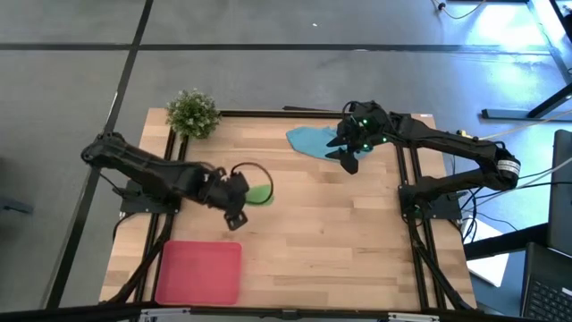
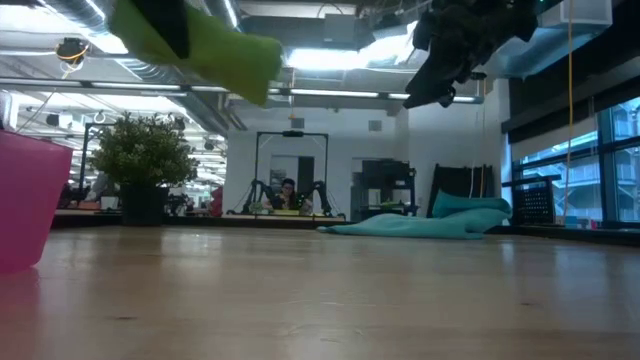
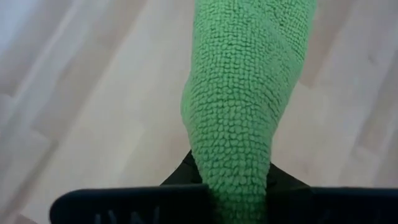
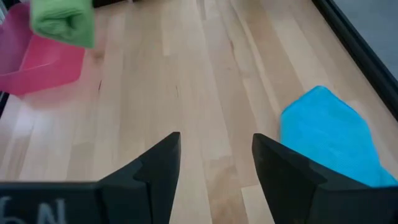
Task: Roll microfiber towels into tight, uniform cylinder then place into a basket
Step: Put the folded microfiber green towel into the bin
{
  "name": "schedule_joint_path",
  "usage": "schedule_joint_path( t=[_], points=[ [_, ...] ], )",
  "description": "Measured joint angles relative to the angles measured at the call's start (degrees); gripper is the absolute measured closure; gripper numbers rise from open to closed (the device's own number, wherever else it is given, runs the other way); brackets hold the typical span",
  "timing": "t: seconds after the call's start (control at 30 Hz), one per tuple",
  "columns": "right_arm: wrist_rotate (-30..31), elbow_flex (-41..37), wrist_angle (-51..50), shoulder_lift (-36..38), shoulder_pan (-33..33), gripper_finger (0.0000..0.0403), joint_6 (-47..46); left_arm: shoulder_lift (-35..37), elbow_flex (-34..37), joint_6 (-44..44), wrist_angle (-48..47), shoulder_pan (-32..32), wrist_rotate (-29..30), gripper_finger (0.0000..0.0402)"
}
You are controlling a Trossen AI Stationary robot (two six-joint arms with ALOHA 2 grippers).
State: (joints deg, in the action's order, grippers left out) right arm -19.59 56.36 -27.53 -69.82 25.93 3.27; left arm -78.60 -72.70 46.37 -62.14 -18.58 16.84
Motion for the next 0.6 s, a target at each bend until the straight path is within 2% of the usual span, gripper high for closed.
schedule_joint_path(
  t=[0.17, 0.37, 0.6],
  points=[
    [0.02, 0.00, 0.01, 0.00, 0.00, 0.0202, -0.22, 0.36, 0.01, 10.47, -2.59, -7.95, -0.60, 0.0385],
    [0.00, 0.00, 0.26, 0.00, -0.02, 0.0202, -0.11, 0.30, -0.01, 25.16, -2.11, -18.81, -0.64, 0.0385],
    [0.02, 0.00, 0.28, 0.00, -0.01, 0.0202, 0.04, -0.10, -0.01, 38.00, -1.46, -29.90, -1.23, 0.0380]
  ],
)
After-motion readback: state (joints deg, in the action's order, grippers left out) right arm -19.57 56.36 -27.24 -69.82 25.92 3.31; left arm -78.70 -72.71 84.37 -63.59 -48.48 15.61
